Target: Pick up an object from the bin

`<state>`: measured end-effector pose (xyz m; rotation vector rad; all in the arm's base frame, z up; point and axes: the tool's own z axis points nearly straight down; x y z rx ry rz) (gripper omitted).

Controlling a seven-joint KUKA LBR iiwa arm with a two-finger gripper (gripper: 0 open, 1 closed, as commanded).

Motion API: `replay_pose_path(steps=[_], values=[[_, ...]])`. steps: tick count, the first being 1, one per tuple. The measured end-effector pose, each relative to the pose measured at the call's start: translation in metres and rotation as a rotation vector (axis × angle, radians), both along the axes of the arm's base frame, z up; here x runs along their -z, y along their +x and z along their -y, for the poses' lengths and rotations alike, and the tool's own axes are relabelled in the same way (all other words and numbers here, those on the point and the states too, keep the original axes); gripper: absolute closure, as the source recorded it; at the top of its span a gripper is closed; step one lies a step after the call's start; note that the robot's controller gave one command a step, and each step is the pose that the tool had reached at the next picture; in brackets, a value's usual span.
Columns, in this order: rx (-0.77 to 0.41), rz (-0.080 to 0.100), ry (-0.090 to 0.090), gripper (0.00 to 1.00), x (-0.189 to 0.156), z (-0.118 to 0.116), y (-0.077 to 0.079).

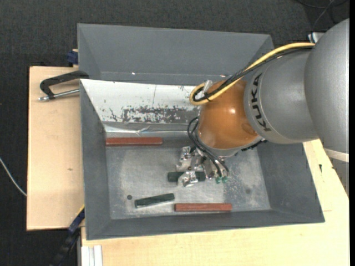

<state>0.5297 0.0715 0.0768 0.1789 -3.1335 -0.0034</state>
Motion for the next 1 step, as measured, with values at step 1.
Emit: replay_pose_path(steps=[1], values=[[-0.086, 0.01, -0.001, 1.0, -0.1648, 0.0302, 0.0039]])
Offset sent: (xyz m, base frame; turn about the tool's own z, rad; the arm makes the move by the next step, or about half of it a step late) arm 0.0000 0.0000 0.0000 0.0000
